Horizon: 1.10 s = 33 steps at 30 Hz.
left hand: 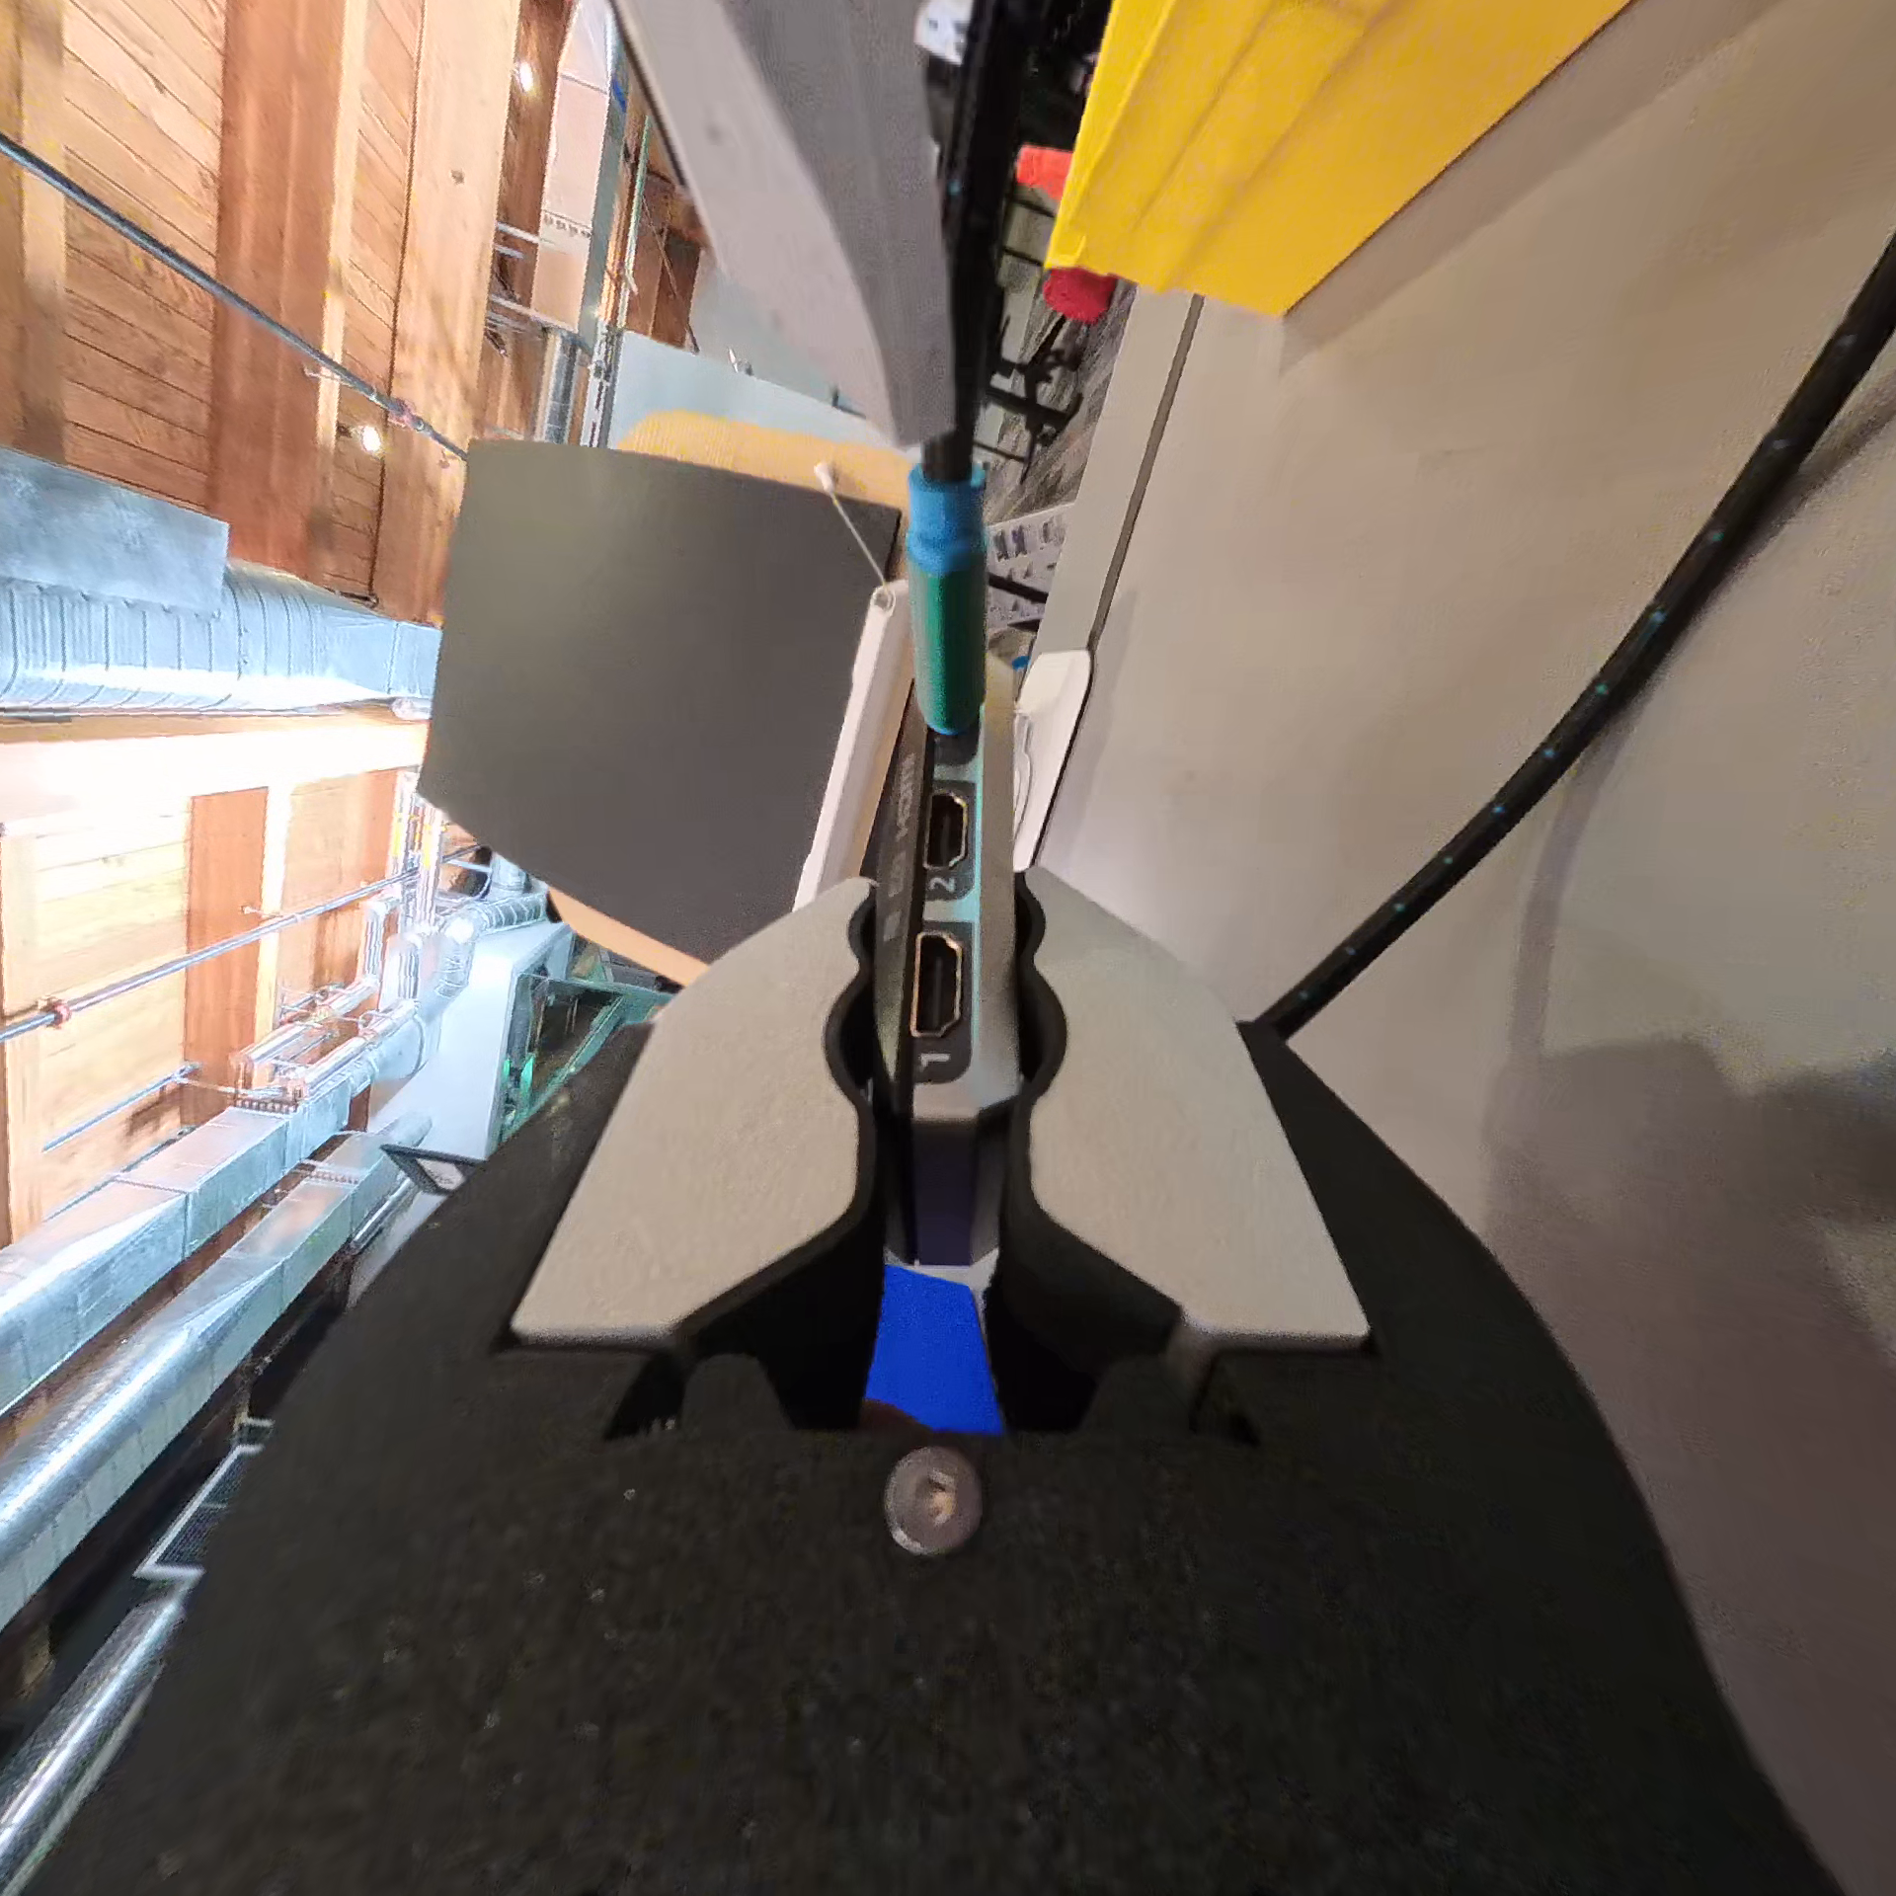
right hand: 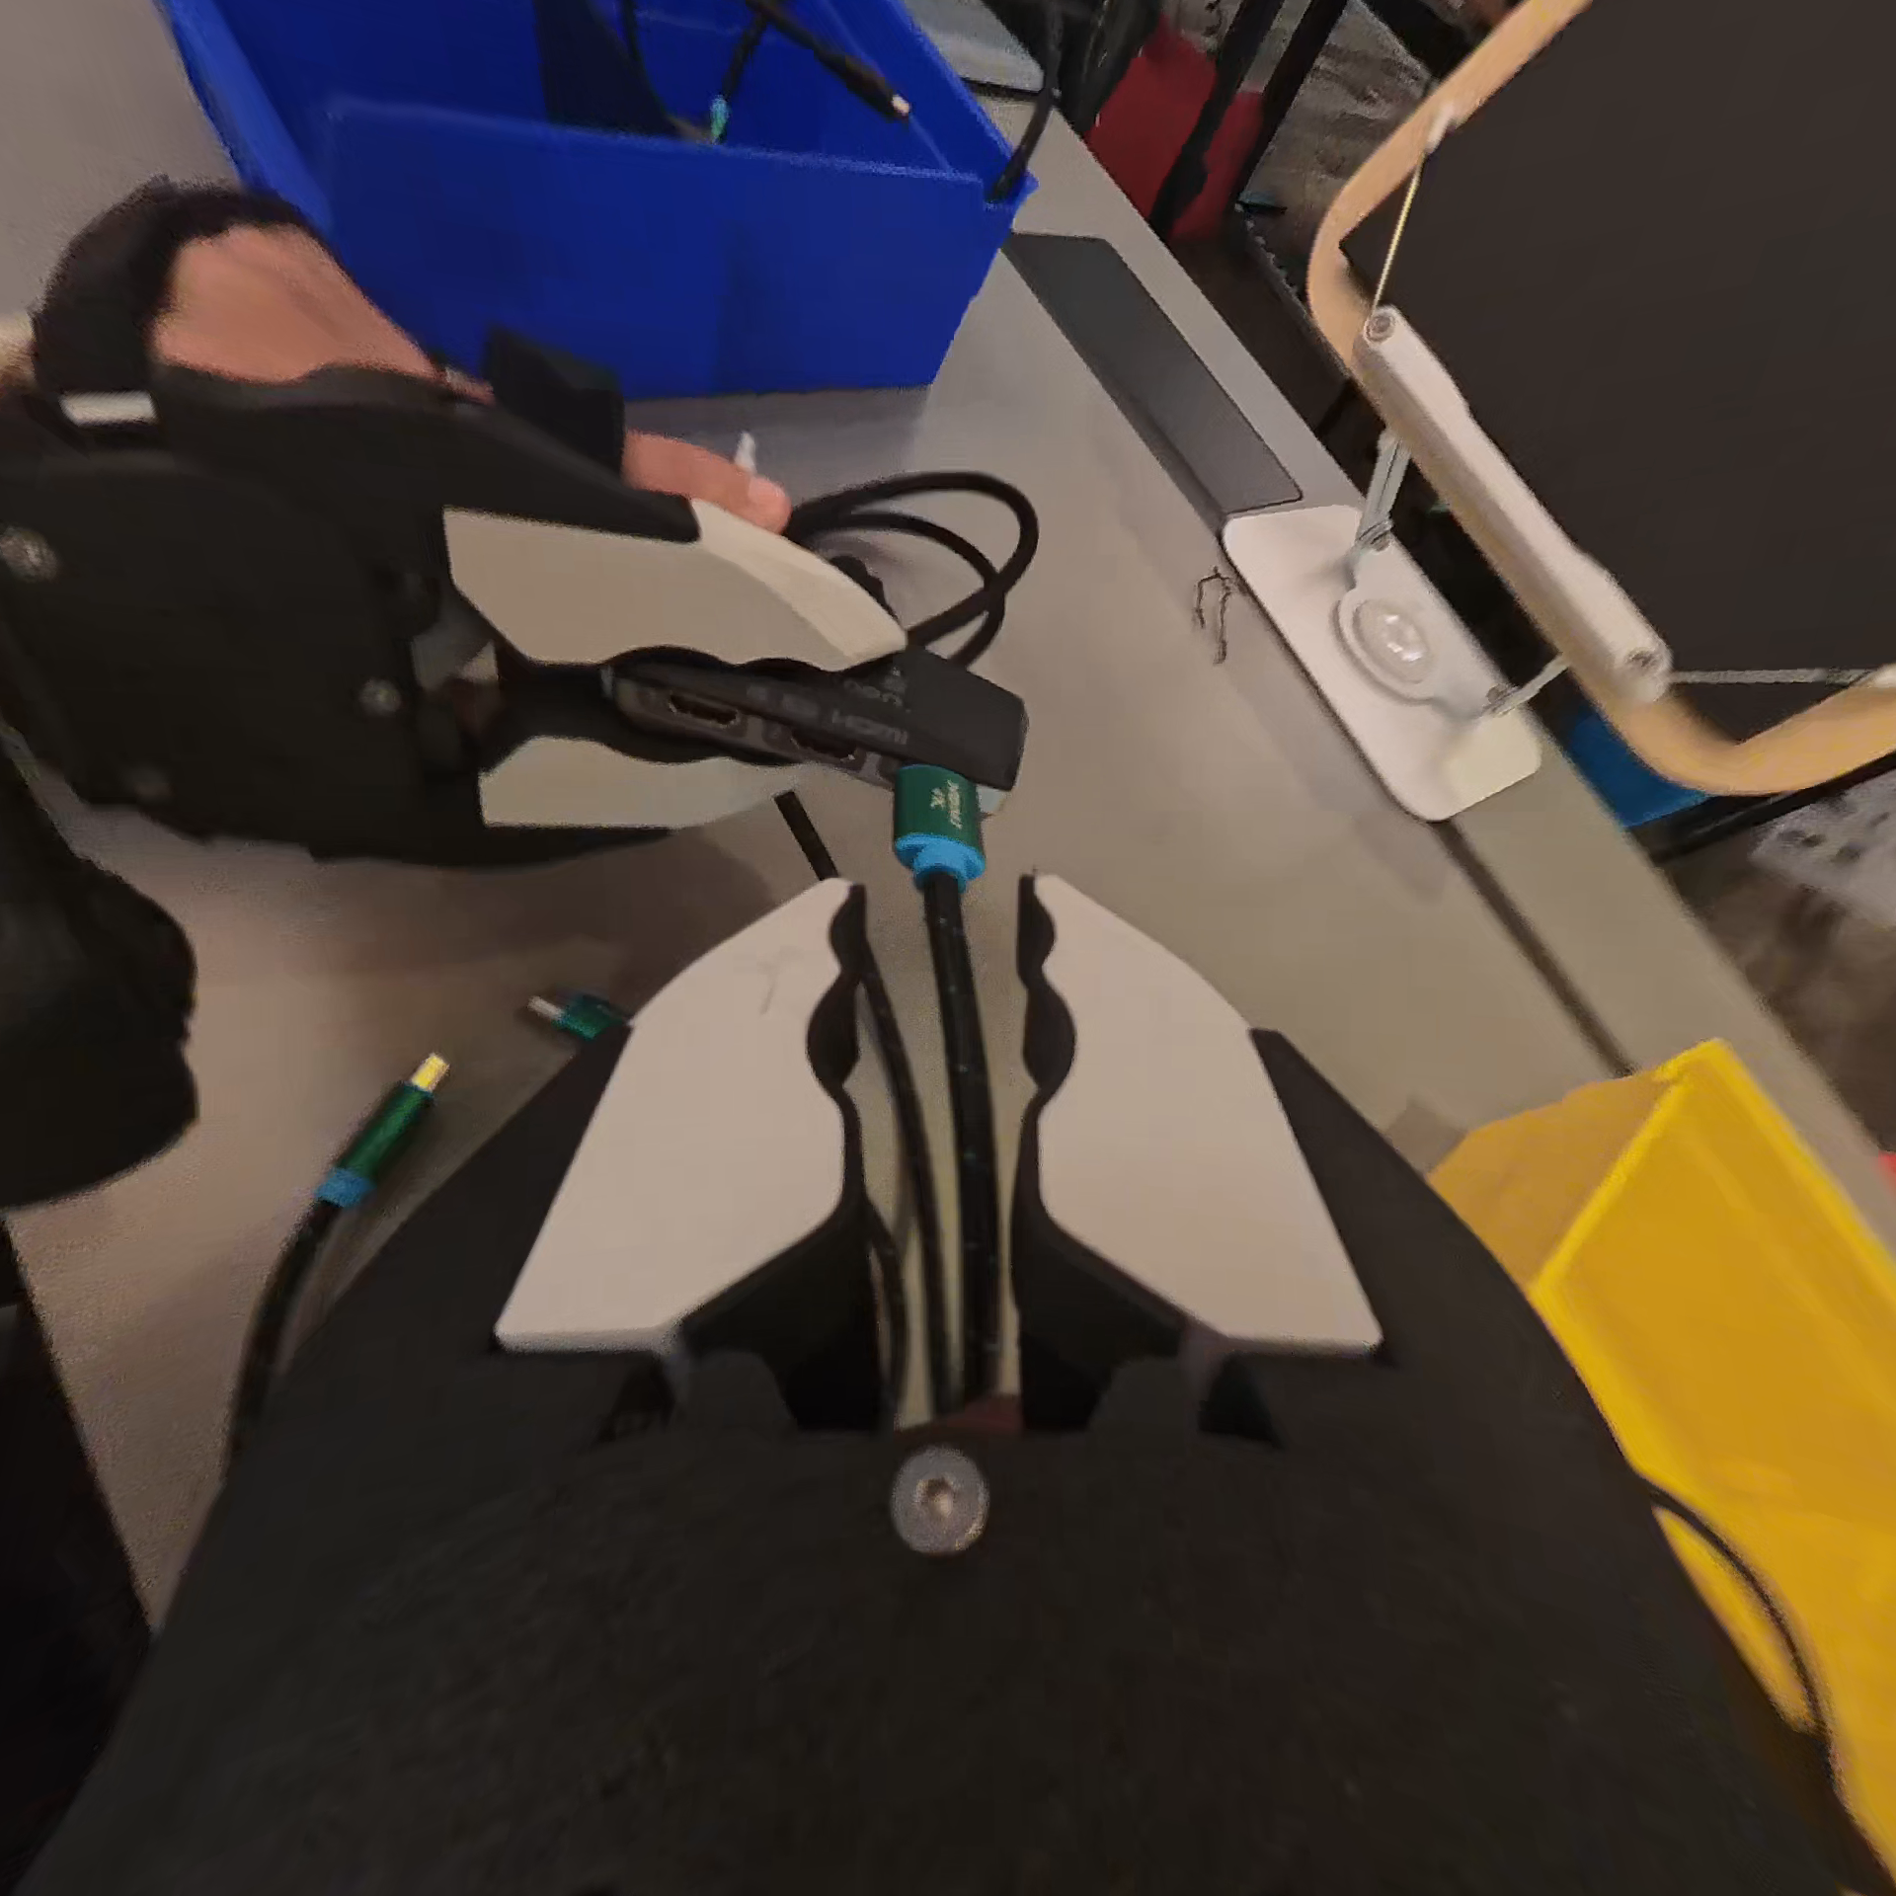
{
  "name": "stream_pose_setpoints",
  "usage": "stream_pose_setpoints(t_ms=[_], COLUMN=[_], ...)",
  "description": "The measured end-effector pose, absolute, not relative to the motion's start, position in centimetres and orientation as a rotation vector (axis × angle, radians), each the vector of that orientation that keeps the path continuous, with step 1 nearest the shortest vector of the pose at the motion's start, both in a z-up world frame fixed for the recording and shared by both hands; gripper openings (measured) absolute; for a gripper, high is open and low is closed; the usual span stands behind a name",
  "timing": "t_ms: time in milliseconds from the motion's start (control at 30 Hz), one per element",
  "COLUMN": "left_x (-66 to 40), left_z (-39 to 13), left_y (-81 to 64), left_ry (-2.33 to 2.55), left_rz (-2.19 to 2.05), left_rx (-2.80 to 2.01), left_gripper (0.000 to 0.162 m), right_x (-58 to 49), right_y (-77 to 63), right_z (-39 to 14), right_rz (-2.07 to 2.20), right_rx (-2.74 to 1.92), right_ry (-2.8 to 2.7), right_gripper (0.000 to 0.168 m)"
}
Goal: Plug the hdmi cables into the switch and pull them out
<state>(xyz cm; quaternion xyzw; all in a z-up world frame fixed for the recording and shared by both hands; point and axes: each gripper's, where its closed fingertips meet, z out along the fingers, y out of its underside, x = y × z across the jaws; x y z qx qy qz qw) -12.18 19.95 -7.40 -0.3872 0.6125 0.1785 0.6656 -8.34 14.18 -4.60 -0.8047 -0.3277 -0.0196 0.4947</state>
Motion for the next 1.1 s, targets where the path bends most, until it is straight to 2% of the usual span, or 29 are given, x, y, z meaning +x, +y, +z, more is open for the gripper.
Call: stream_pose_setpoints(t_ms=[67, 167, 367, 767, 1100], left_x=[-12.4, -12.3, -12.5, -12.3, -11.1], left_z=[-7.5, -7.5, -7.7, -7.8, -8.2], left_y=[20.1, 19.6, 19.0, 18.7, 16.6], left_ry=[1.385, 1.398, 1.41, 1.416, 1.461], left_rz=[0.406, 0.404, 0.4, 0.355, 0.279], left_rx=[-0.884, -0.872, -0.878, -0.86, -0.766], left_gripper=[0.022, 0.022, 0.022, 0.023, 0.024], right_x=[-8.3, -9.1, -9.6, -9.5, -8.8], right_y=[14.4, 15.0, 16.7, 16.1, 13.8], right_z=[-4.9, -6.4, -6.9, -6.7, -6.9], right_rz=[-0.184, -0.361, -0.622, -0.777, -0.711], right_rx=[-1.943, -1.894, -1.717, -1.45, -1.399], right_ry=[-0.926, -1.117, -1.292, -1.408, -1.39], right_gripper=[0.039, 0.042, 0.015, 0.013, 0.013])
